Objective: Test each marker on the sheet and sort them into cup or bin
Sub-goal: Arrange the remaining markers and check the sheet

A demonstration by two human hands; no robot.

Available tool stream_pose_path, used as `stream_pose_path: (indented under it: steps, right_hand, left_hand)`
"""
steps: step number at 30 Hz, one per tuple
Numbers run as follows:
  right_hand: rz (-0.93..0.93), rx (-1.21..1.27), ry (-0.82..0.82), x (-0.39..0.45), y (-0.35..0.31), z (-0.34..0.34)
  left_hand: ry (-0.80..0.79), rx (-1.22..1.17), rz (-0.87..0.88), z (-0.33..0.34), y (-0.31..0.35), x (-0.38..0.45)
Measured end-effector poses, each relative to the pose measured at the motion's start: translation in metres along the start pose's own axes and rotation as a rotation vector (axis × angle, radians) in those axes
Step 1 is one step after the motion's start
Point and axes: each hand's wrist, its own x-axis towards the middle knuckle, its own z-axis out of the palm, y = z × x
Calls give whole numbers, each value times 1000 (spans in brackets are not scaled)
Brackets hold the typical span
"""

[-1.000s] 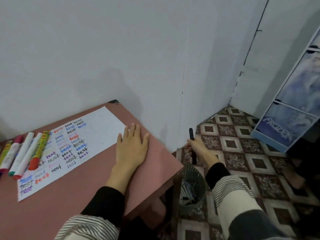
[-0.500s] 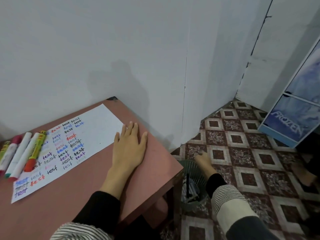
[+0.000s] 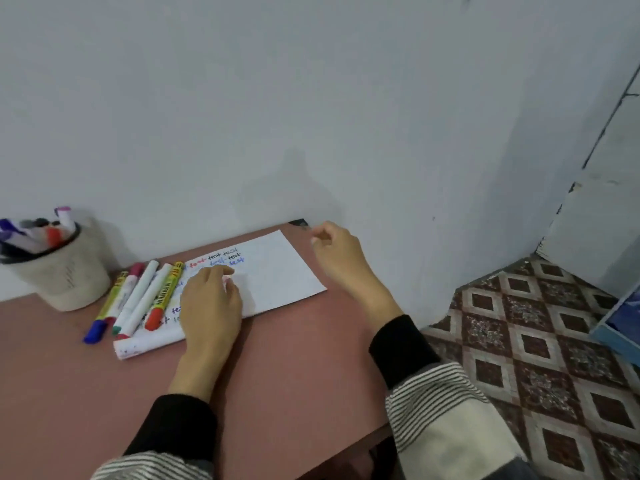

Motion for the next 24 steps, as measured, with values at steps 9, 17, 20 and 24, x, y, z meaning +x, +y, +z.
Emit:
stream_pose_path:
  steps: [9, 17, 20, 24]
  right_hand:
    - [-18, -619, -202, 3, -4, 116]
    - [73, -762, -250, 4, -6, 139]
    - [48, -829, -266, 4, -2, 145]
    - [-17, -853, -277, 14, 8, 135]
  left_hand:
    - [17, -135, -202, -33, -55, 19]
    - [-28, 237, -261, -56, -77, 33]
    - [-93, 271, -271, -57, -87, 33]
    - [-147, 312, -209, -56, -90, 30]
